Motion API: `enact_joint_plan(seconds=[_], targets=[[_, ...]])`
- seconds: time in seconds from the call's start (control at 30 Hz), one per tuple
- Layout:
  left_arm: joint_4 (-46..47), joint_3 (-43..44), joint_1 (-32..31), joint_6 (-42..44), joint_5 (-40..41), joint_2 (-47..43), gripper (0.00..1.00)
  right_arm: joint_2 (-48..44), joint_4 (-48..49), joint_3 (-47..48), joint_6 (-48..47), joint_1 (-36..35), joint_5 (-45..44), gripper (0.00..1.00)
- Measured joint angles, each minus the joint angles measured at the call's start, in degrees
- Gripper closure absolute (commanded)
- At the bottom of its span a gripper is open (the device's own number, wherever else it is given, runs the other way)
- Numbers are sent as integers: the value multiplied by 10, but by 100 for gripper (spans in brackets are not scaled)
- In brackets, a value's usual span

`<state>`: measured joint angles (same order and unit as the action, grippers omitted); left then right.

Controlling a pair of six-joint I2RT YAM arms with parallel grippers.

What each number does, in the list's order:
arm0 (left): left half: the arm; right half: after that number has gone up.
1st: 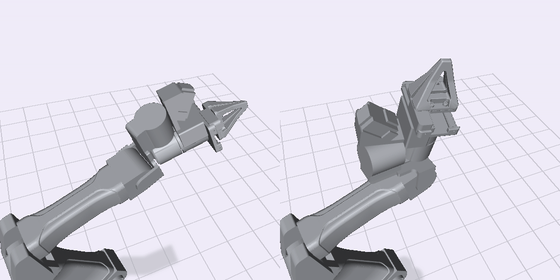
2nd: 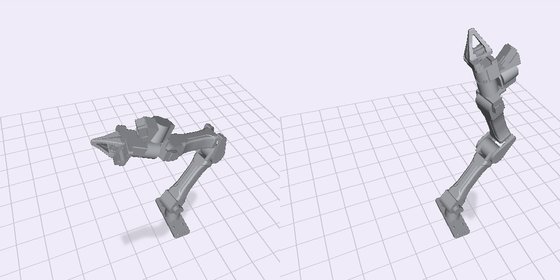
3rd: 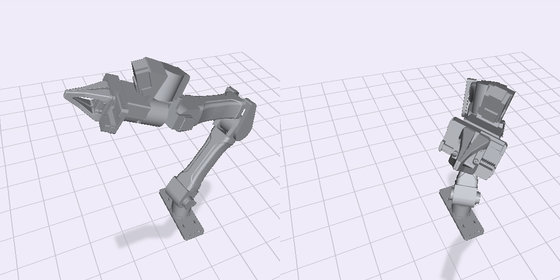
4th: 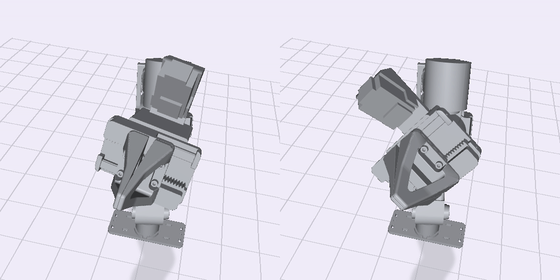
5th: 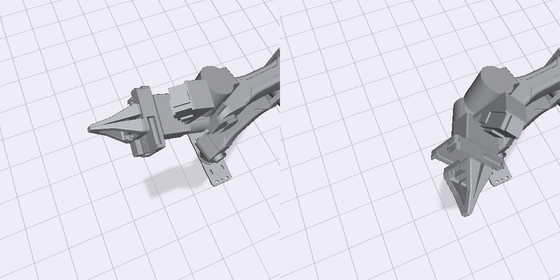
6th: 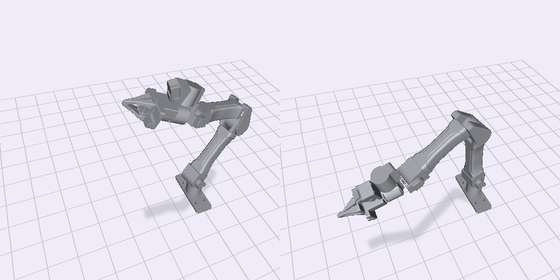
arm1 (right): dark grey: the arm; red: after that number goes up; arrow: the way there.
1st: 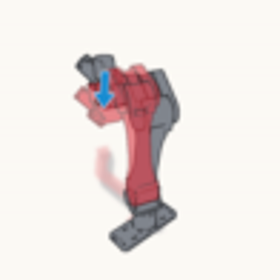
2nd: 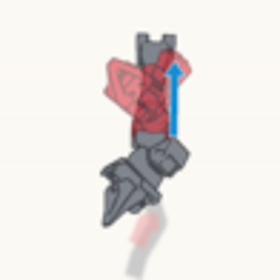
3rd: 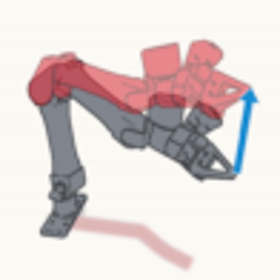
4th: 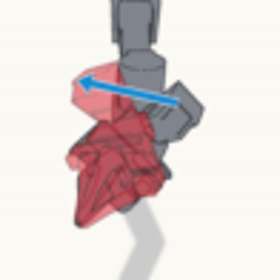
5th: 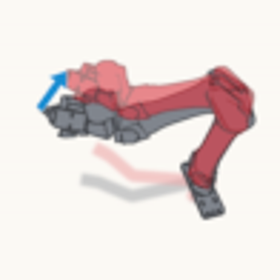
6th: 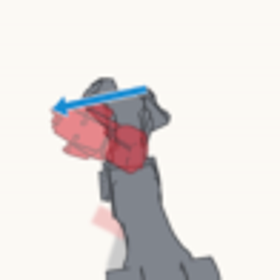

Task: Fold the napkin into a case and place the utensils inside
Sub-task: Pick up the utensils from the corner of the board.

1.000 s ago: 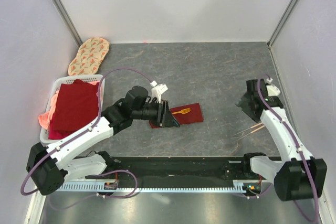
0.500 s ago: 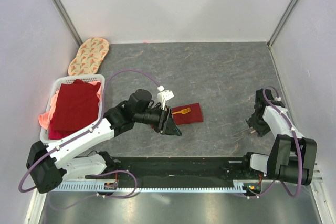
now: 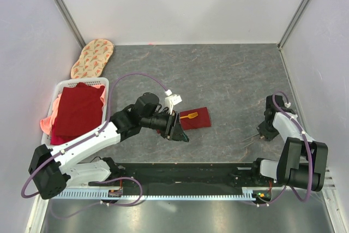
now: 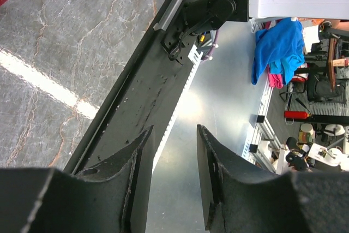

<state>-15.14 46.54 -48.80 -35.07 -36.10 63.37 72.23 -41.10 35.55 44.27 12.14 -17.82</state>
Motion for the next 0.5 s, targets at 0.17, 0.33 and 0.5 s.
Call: enact_joint_plan(seconds=[0.17,0.33,0.5], targets=[[0,0,0,0,0,0,57,0,16,-6,1,0,6,75],[0,0,0,0,-1,4,57,-3,30,-11,6,0,16,93],[0,0,0,0,-6,11,57,-27,35,-25,17,4,17,100]])
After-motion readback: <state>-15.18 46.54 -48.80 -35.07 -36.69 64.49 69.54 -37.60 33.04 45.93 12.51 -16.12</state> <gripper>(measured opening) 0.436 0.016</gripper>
